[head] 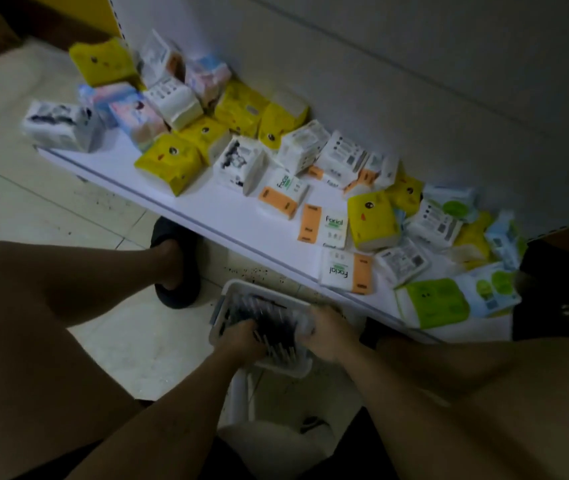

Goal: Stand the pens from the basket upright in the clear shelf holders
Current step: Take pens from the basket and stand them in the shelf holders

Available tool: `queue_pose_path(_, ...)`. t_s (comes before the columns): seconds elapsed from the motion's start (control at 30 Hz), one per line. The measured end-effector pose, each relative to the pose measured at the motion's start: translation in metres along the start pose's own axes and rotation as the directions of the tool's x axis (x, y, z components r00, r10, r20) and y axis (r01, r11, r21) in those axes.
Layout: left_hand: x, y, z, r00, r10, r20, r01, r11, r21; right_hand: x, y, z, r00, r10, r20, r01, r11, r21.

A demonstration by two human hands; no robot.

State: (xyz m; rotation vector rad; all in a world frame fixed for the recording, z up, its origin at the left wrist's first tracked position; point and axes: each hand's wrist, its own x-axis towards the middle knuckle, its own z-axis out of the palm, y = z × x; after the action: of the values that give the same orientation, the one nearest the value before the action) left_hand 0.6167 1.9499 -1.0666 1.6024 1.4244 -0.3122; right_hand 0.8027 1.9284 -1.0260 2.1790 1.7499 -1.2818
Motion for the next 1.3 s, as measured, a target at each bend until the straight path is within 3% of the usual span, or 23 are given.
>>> queue_pose_path(0.13, 0.021, 0.003, -0.004, 0.999, -0.013, -0.044, 0.004, 0.981, -0.195, 0.014, 0.008, 0.010, 0.994, 0.069, 0.086, -0.082, 0.985, 0.152)
queue_pose_path(0.4, 0.032, -0.027, -0.001, 0.975, -0.218, -0.052, 0.179, 0.898, -0.403, 0.076, 0.008, 0.061, 0.938, 0.153, 0.311, -0.172, 0.985, 0.033)
queue_pose_path(0.57, 0.034, -0.033, 0.008, 0.960, -0.267, -0.082, 0.200, 0.862, -0.465, 0.105, 0.002, 0.111, 0.914, 0.114, 0.389, -0.150, 0.987, 0.063)
queue_pose_path(0.67, 0.035, -0.034, 0.007, 0.957, -0.276, -0.086, 0.202, 0.852, -0.484, 0.113, 0.004, 0.130, 0.881, 0.103, 0.461, -0.049, 0.991, -0.126)
queue_pose_path(0.83, 0.036, -0.035, -0.002, 0.948, -0.313, -0.050, 0.244, 0.820, -0.518, 0.121, 0.009, 0.145, 0.833, 0.075, 0.549, 0.071, 0.968, -0.239)
queue_pose_path(1.1, 0.044, -0.041, -0.001, 0.956, -0.292, -0.012, 0.244, 0.819, -0.519, 0.125, 0.006, 0.142, 0.825, 0.187, 0.534, -0.109, 0.978, -0.176)
queue_pose_path(1.2, 0.050, -0.043, 0.001, 0.961, -0.276, -0.026, 0.228, 0.842, -0.488, 0.115, -0.001, 0.131, 0.883, 0.213, 0.419, -0.212, 0.976, -0.050)
queue_pose_path(1.3, 0.062, -0.044, 0.010, 0.966, -0.257, 0.008, 0.239, 0.886, -0.398, 0.099, -0.003, 0.111, 0.930, 0.105, 0.352, -0.165, 0.975, 0.146)
